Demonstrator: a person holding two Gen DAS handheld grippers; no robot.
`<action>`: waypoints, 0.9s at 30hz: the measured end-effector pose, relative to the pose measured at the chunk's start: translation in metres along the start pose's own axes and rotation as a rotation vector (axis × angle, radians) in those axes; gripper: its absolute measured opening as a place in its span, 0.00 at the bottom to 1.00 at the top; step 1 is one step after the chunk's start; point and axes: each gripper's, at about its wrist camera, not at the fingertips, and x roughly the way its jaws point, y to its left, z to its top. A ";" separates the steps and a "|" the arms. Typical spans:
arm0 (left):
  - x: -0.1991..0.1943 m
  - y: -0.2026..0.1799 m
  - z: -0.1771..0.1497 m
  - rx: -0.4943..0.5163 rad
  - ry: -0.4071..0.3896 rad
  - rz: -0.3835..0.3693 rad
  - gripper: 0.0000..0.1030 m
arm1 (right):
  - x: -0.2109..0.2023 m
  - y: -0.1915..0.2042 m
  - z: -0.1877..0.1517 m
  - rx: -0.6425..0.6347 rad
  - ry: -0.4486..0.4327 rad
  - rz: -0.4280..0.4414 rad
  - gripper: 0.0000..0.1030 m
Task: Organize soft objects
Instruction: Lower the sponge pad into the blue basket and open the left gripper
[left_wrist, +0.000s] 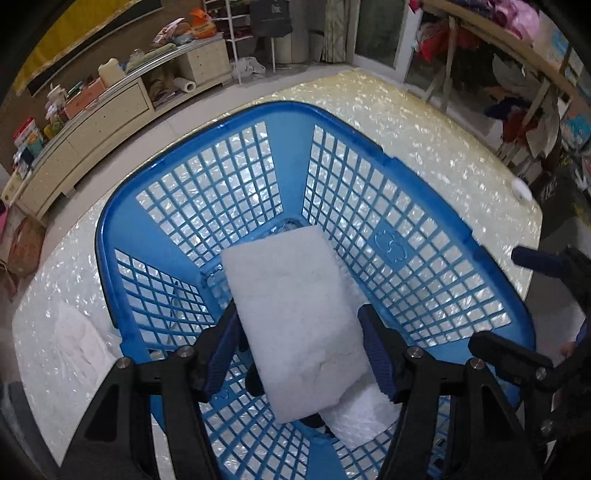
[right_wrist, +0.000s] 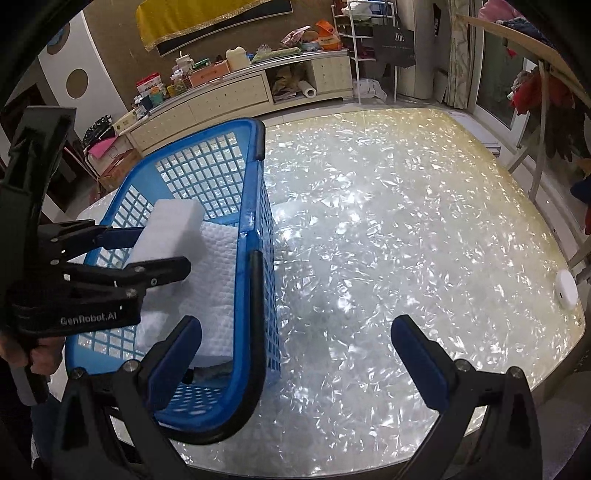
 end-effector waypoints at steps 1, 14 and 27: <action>0.001 -0.002 0.001 0.009 -0.001 0.003 0.60 | 0.001 0.000 0.001 0.001 0.002 0.003 1.00; 0.001 -0.014 0.007 0.069 0.004 -0.061 0.60 | 0.003 -0.003 0.002 0.012 -0.009 0.022 1.00; 0.004 -0.018 0.003 0.098 0.059 -0.067 0.80 | 0.005 -0.003 0.002 0.007 -0.007 0.031 1.00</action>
